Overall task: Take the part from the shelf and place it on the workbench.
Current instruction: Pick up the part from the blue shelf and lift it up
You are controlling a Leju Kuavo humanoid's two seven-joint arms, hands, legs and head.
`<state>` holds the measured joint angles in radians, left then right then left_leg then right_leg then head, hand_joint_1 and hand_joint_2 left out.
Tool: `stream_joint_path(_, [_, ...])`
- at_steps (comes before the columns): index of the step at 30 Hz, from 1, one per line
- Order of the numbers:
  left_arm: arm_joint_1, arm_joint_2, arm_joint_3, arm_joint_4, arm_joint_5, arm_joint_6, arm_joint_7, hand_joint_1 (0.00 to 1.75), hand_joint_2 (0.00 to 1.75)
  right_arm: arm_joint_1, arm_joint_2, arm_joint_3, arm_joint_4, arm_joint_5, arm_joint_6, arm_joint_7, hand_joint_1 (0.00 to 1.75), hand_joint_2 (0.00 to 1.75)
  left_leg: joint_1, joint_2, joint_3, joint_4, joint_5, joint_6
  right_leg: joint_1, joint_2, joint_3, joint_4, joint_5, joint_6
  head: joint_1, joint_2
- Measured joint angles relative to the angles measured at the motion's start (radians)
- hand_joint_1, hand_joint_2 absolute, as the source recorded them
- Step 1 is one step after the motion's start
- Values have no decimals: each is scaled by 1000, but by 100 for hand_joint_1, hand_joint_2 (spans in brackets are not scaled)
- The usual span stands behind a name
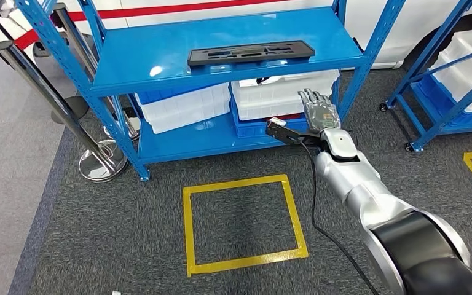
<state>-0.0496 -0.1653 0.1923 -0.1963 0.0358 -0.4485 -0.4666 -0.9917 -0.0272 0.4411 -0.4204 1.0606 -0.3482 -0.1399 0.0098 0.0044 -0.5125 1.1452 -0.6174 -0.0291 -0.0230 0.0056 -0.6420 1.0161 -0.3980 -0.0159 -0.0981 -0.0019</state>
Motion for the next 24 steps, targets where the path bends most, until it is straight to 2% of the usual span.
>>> stream_joint_path(1, [0,0,0,0,0,3,1,0,0,2,0,0,1,-1,0,0,0,175,1,0,-65,84,-11,-2,1,0,13,-1,-10,0,0,0])
stream_joint_path(2, [0,0,0,1,-1,7,3,0,0,4,1,1,1,-1,0,-1,0,175,1,0,-123,144,-7,-3,1,1,26,-1,-20,0,0,0])
stream_joint_path(3, [1,0,0,1,-2,11,4,0,0,5,1,1,2,-2,0,-1,0,175,1,0,-165,165,19,-3,1,2,41,-1,-31,1,0,0])
stream_joint_path(4, [2,0,0,1,-2,15,5,0,0,6,1,1,2,-2,0,-1,0,175,1,0,-185,142,67,-1,1,4,57,-1,-43,3,0,0])
stream_joint_path(6, [4,0,0,2,-3,19,5,0,0,5,1,1,2,-3,0,-1,0,175,1,0,-174,10,196,5,0,7,90,-2,-67,9,0,0])
stream_joint_path(7, [4,0,0,2,-3,21,5,0,0,4,2,1,3,-3,0,-1,0,175,-1,-1,-159,-52,240,9,1,10,101,-1,-77,14,0,0])
stream_joint_path(8, [2,0,0,3,-3,22,6,0,0,2,3,1,3,-3,0,-1,0,175,-4,-2,-146,-99,258,15,2,12,106,-1,-84,19,0,0])
stream_joint_path(11, [-4,0,0,4,-2,23,7,0,0,1,4,2,3,-3,-2,0,0,175,-9,-7,-135,-135,241,32,3,14,103,-7,-90,35,0,0])
stream_joint_path(15, [-3,0,0,4,0,21,10,0,0,3,3,2,2,-3,-2,3,0,175,-9,-14,-131,-148,245,36,0,10,107,-17,-81,23,0,0])
stream_joint_path(22, [-5,0,0,4,0,15,12,0,0,3,3,3,2,-3,-3,7,0,175,-15,-18,-131,-147,238,52,-2,3,122,-40,-89,17,0,0])
stream_joint_path(24, [-5,0,0,4,1,14,14,0,0,3,3,3,2,-3,-3,7,0,175,-20,-17,-132,-145,234,57,-4,3,123,-47,-89,24,0,0])
